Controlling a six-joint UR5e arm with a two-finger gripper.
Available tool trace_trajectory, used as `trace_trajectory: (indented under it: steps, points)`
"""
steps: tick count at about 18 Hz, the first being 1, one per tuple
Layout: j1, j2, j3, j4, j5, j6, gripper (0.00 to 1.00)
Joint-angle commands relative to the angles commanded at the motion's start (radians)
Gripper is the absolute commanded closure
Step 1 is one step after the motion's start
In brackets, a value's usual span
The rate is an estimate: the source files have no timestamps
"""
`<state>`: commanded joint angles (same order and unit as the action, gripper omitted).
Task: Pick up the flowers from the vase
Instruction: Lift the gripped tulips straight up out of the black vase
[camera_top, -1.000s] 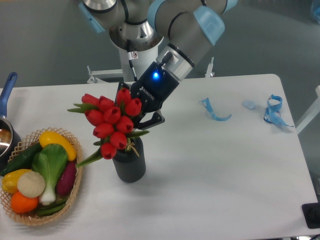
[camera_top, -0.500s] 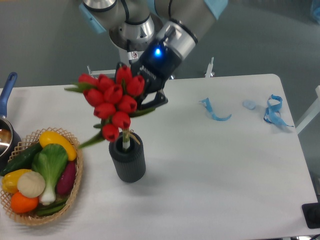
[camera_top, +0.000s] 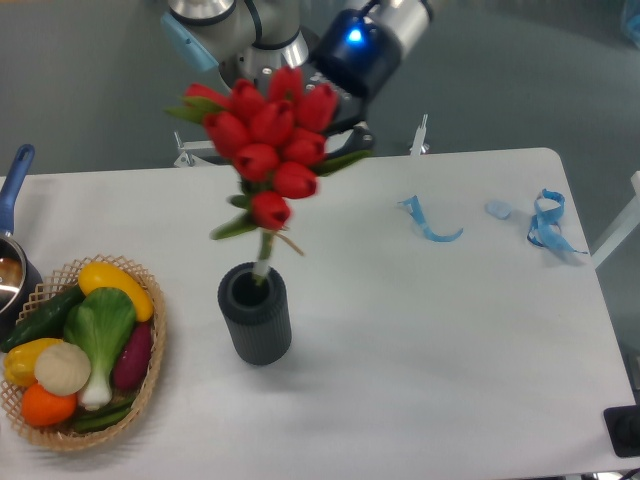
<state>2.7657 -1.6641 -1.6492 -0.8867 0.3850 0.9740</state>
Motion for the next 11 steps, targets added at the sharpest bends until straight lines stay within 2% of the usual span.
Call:
trace_trajectory:
  steps: [2,6,11]
  points:
    - [0.037,-0.043,0.028,0.003,0.003,0.043,0.69]
    - [0.066,-0.091,0.028,0.003,0.006,0.138,0.69]
    - [0.071,-0.097,0.019,0.002,0.012,0.164,0.69]
